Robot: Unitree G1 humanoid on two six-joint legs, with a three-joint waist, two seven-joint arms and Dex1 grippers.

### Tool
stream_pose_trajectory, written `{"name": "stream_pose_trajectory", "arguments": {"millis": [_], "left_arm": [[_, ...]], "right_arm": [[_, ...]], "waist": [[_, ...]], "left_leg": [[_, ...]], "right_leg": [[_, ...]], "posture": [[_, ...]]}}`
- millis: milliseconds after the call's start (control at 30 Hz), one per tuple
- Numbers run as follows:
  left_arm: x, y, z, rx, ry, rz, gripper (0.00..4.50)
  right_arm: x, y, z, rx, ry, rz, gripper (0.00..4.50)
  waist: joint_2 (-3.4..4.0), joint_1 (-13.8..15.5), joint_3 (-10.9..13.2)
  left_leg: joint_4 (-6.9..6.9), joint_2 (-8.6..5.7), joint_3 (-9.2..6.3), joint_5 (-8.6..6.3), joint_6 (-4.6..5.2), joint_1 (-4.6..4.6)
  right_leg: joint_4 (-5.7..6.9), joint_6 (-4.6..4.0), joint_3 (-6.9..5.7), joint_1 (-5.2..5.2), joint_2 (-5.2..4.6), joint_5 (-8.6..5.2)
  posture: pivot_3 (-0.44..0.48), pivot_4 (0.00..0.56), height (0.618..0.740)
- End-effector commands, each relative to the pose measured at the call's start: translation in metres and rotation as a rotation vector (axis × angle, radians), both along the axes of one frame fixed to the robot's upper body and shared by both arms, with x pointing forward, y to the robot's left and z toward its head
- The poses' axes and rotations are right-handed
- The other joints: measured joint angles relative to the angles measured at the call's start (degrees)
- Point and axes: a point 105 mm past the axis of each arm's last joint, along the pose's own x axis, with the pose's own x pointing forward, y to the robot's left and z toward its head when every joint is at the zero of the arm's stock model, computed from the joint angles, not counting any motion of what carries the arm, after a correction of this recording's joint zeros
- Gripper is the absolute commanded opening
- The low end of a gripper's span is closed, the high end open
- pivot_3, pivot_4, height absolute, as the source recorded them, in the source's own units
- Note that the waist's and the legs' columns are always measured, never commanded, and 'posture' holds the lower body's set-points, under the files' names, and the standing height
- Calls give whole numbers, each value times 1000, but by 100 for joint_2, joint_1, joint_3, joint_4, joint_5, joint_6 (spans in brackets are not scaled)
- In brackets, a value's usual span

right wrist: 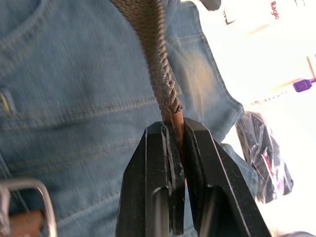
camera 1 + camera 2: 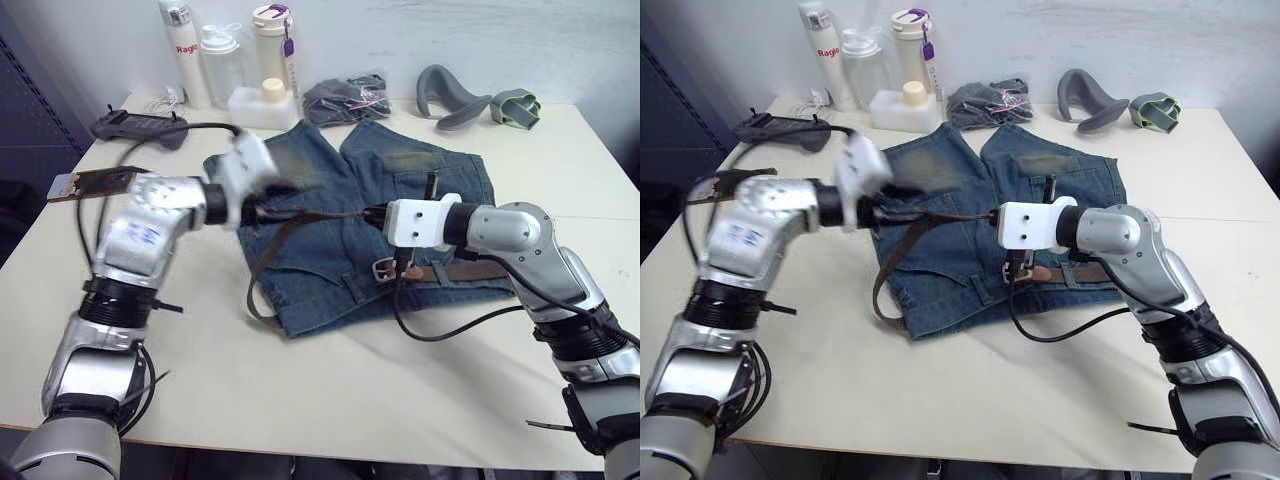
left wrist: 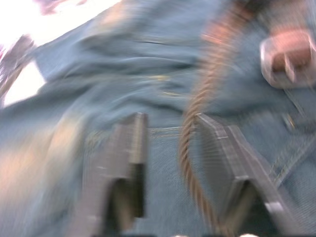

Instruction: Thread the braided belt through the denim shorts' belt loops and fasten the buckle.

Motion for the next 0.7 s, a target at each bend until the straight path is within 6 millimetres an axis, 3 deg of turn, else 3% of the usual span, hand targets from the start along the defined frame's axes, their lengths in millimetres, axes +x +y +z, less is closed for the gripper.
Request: {"name": "stream_pose_trajectory", "arguments": {"millis": [33, 100, 200, 467, 700], "left_arm": [[-42, 25, 25, -308, 389, -14, 3528], [-64, 25, 28, -371, 512, -99, 4389], [-97, 15, 33, -465, 603, -334, 4451], [-84, -39, -7, -849, 816, -211, 4451], [-62, -45, -20, -1042, 884, 50, 4451]], "right_arm": [[-3, 6, 24, 51, -191, 78, 0], [-4, 7, 22, 50, -220, 98, 0], [-9, 13, 19, 44, -293, 155, 0], [-19, 25, 30, 50, -482, 257, 0], [-22, 17, 34, 49, -512, 244, 0]], "waist": [[-2, -38, 1], [-2, -92, 1], [-2, -104, 1], [-13, -43, -6], [-35, -50, -17]], "left_leg": [[0, 0, -3, 2, -4, 2], [-3, -1, -28, 9, -15, 1], [-2, -6, -58, 15, -28, 3], [43, -10, -68, 24, -46, 1], [84, -28, -61, 15, -33, -27]], "right_leg": [[2, 0, 0, 1, 2, 0], [10, -1, 2, 2, 16, -1], [18, -6, 6, 4, 31, -3], [83, -21, 23, 1, 29, -10], [119, -28, 63, -26, 34, -14]], "posture": [[0, 150, 631], [0, 150, 631], [0, 150, 631], [0, 150, 631], [0, 150, 631]]}}
